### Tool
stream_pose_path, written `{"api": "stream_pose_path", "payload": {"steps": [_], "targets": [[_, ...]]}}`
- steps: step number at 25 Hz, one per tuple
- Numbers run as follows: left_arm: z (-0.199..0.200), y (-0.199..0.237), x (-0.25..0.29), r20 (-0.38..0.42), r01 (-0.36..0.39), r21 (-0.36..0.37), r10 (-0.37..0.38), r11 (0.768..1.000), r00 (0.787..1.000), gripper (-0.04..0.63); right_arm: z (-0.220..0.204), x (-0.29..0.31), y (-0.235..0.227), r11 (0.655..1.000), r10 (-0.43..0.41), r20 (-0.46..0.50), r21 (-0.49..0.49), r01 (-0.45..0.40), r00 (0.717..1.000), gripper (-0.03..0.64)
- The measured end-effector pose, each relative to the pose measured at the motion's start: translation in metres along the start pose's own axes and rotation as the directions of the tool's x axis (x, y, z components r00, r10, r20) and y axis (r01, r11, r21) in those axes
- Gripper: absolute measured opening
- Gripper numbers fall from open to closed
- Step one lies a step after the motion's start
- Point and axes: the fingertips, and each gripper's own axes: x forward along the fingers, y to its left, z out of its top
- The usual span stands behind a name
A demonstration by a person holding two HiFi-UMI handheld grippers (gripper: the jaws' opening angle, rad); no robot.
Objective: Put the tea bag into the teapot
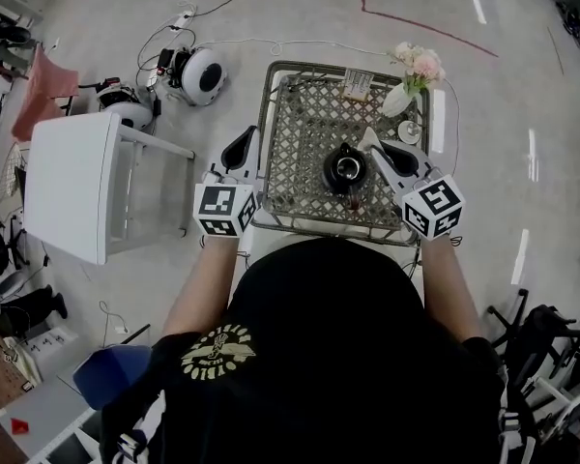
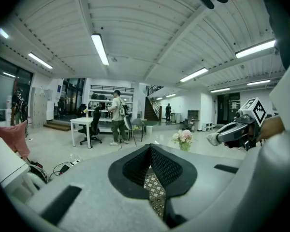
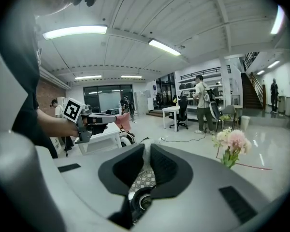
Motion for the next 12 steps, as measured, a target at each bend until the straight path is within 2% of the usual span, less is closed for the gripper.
{"api": "stream_pose_path", "payload": {"steps": [8, 10, 12], "targets": [[0.000, -0.006, 0.010, 0.005, 0.034, 0.001, -0.034, 0.999, 0.999, -0.003, 0.009, 0.004, 0.011, 1.000, 0.017, 0.028, -0.004, -0.017, 0.999, 0.029], [0.000, -0.006, 0.012, 0.007, 0.040, -0.001, -0.040, 0.999, 0.999, -0.003, 0.007, 0.007, 0.015, 1.000, 0.020, 0.018, -0.006, -0.020, 1.000, 0.074], [-0.001, -0.008, 0.013, 0.010, 0.046, -0.003, -0.046, 0.999, 0.999, -0.003, 0.005, 0.006, 0.018, 1.000, 0.028, 0.015, -0.004, -0.028, 1.000, 0.091]]}}
